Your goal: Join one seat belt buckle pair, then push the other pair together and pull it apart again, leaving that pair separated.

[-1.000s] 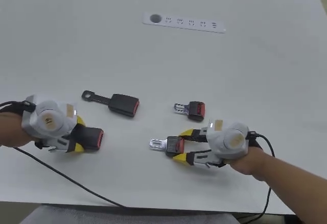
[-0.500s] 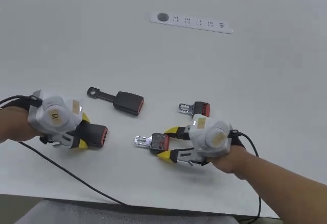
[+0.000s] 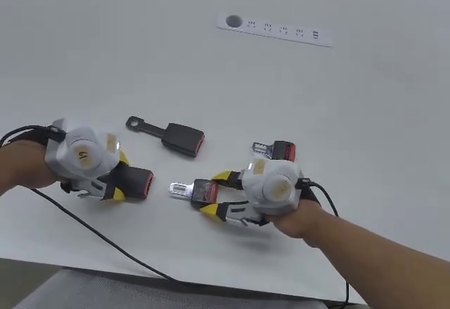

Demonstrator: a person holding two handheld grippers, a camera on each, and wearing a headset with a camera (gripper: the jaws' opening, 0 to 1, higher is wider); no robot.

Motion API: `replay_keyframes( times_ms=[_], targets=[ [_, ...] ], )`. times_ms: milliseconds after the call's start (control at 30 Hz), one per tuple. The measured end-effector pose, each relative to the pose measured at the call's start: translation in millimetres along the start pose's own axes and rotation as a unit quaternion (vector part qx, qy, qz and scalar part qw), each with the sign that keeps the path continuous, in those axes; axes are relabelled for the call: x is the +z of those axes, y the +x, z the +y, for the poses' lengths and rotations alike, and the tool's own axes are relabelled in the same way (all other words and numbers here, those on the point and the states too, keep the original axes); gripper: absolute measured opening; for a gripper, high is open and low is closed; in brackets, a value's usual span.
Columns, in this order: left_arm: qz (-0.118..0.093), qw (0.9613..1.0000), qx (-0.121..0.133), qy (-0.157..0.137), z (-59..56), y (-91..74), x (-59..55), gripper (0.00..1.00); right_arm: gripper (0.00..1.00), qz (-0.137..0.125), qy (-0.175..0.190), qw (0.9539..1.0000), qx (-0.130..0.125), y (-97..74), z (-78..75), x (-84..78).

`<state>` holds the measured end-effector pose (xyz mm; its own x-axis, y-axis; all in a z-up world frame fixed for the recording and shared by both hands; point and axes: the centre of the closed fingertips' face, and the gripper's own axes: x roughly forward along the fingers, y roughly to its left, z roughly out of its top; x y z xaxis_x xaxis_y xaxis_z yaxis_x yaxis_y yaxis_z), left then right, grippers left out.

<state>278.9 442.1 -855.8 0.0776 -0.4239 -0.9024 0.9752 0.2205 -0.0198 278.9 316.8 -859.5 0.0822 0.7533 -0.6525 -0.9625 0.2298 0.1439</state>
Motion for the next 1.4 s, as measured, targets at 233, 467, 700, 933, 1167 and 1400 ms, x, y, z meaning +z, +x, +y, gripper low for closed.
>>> replay_keyframes(
  times_ms=[233,467,700,933,1167,1400],
  targets=[
    [0.001,1.0000,-0.001,0.000,0.4,-0.2,-0.2,0.38,0.36,-0.006,0.005,0.9999,0.009,11.0,2.5,11.3],
    [-0.002,1.0000,0.000,-0.003,1.0,-0.1,-0.3,0.38,0.36,-0.010,0.001,0.9999,0.013,20.1,5.8,20.2],
    [-0.004,1.0000,0.000,-0.005,1.3,0.0,-0.9,0.38,0.36,-0.009,-0.010,0.9997,0.018,27.5,9.7,25.8],
    [-0.007,1.0000,-0.001,-0.003,2.1,0.1,-0.5,0.37,0.35,-0.015,-0.001,0.9997,0.019,28.8,8.4,27.9],
    [-0.008,1.0000,-0.002,-0.004,2.6,0.1,-0.6,0.37,0.35,-0.012,0.000,0.9998,0.018,36.7,11.3,33.0],
    [-0.004,1.0000,-0.004,0.003,2.0,0.1,0.5,0.36,0.35,-0.013,0.008,0.9997,0.017,36.4,11.2,32.4]
  ],
)
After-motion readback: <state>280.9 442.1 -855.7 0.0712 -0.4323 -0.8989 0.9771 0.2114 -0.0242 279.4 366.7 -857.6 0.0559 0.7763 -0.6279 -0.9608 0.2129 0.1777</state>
